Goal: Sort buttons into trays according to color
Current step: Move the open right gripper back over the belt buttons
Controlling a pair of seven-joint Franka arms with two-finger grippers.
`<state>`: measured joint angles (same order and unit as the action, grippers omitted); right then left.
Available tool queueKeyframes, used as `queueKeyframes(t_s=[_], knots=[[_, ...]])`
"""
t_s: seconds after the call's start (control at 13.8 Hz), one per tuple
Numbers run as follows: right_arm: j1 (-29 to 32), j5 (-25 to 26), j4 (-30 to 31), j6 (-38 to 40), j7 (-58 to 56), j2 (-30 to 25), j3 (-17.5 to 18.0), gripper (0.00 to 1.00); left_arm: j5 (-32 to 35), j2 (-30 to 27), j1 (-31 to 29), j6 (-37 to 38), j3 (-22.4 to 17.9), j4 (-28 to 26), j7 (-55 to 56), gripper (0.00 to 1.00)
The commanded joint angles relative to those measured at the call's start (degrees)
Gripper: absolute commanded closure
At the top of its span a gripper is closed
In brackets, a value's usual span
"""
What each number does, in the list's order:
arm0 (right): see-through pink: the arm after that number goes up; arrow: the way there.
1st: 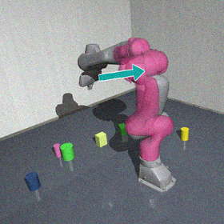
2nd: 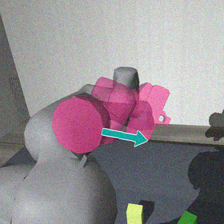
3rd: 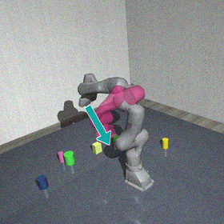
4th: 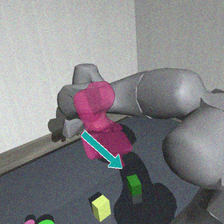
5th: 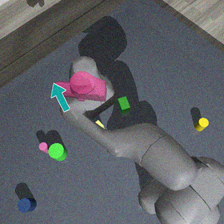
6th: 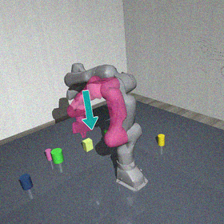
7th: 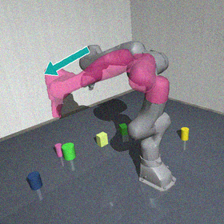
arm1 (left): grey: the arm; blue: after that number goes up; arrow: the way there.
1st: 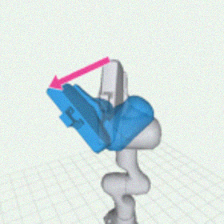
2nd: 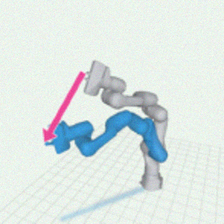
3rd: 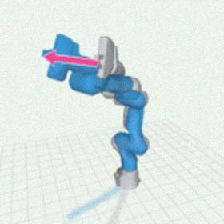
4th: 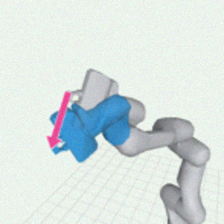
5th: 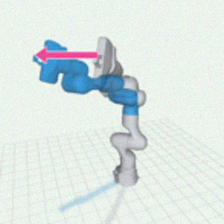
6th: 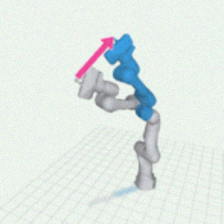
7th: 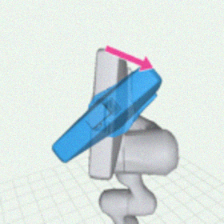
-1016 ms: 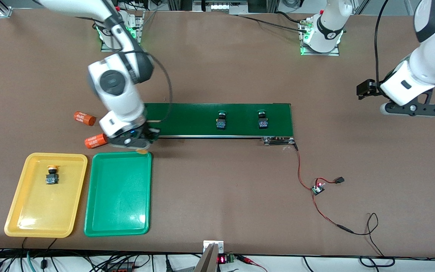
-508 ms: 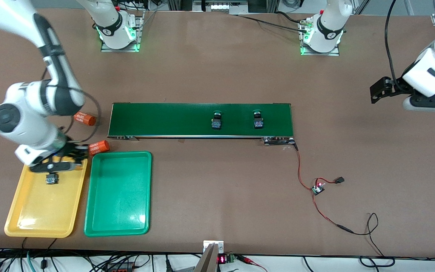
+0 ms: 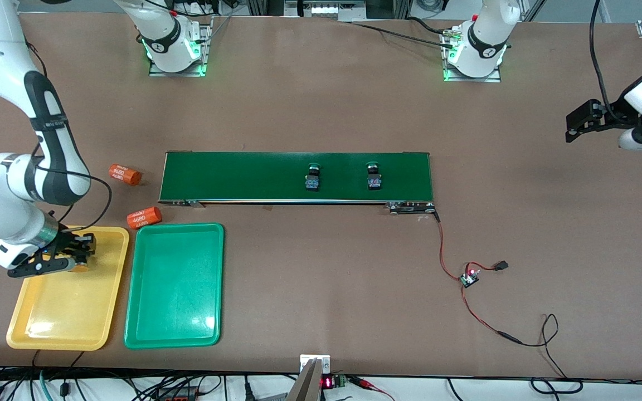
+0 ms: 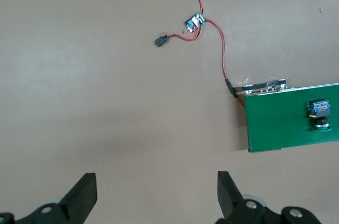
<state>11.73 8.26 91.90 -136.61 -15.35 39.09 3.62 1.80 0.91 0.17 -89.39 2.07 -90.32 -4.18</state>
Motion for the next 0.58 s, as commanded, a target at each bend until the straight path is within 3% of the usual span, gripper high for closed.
queueKeyframes(t_s=[0.0,0.15,0.29,0.44,0.51], knots=[[0.7,-0.7,-1.8,-1.5,-1.3,2.5,0.2,0.69,0.5,0.3,0.5,0.6,-1.3,0.0,-1.2,0.0],[0.6,-0.9,-1.6,-1.6,-0.7,2.9,0.2,0.46,0.7,0.4,0.5,1.1,-0.8,0.1,-1.0,0.0],[0.4,-1.1,-1.6,-1.6,-0.7,2.8,0.2,0.29,0.7,0.3,0.6,0.7,-0.4,0.6,-0.2,0.0],[0.2,-1.1,-1.5,-1.4,-0.9,2.3,0.2,0.17,0.7,0.6,0.6,0.4,0.1,0.5,0.6,0.0],[0.1,-1.1,-1.2,-1.0,-1.1,1.4,0.3,0.16,0.8,0.5,0.6,-0.3,0.2,0.5,0.6,0.0]])
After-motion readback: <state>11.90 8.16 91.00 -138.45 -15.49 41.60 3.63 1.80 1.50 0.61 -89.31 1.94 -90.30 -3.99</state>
